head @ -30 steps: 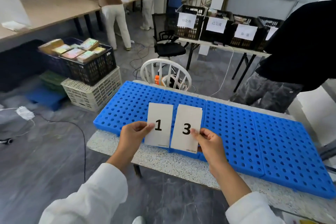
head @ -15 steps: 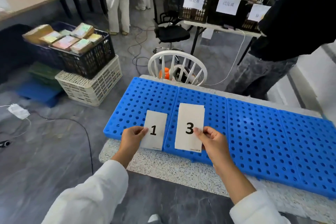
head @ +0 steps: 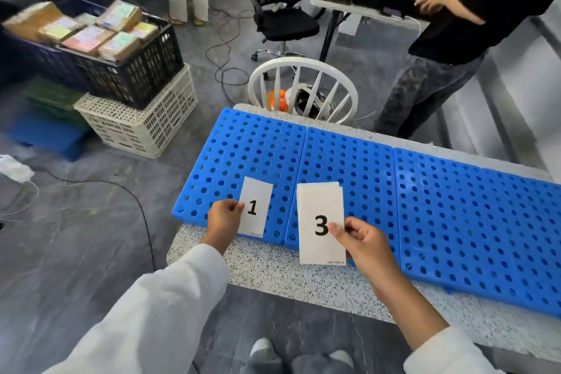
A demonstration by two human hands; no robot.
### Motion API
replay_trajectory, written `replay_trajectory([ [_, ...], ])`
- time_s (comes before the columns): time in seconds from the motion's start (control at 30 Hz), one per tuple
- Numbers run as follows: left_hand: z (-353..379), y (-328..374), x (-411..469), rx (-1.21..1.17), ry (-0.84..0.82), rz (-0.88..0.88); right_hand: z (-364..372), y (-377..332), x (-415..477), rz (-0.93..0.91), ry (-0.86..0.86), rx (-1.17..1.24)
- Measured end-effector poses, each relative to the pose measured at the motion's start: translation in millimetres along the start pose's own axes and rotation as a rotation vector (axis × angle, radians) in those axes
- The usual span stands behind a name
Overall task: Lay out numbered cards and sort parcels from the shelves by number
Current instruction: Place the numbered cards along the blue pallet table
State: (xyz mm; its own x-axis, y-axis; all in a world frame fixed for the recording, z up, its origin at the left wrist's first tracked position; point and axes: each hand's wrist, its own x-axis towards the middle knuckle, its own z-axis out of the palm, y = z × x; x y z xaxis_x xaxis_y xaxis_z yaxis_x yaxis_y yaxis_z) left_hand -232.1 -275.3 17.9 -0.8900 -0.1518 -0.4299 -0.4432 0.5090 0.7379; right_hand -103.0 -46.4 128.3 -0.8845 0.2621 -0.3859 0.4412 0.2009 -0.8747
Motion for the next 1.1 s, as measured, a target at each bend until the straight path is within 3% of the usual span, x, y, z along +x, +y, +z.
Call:
replay_trajectory([
  [0.57, -1, -22, 33, 0.112, 0.025, -0.05, 14, -9, 18, 0.022, 0.018, 0.074],
  [0.77, -6, -9, 31, 0.2, 0.151, 0.008, 20, -5, 20, 0.021, 0.047, 0.095],
  [0.93, 1, 51, -5, -0.125, -0.07, 0.123, 18, -13, 28, 0.001, 0.217, 0.181],
  [1.1, 17, 104, -65, -0.354, -0.348, 0.221, 9, -27, 24, -0.083, 0.214, 0.179],
])
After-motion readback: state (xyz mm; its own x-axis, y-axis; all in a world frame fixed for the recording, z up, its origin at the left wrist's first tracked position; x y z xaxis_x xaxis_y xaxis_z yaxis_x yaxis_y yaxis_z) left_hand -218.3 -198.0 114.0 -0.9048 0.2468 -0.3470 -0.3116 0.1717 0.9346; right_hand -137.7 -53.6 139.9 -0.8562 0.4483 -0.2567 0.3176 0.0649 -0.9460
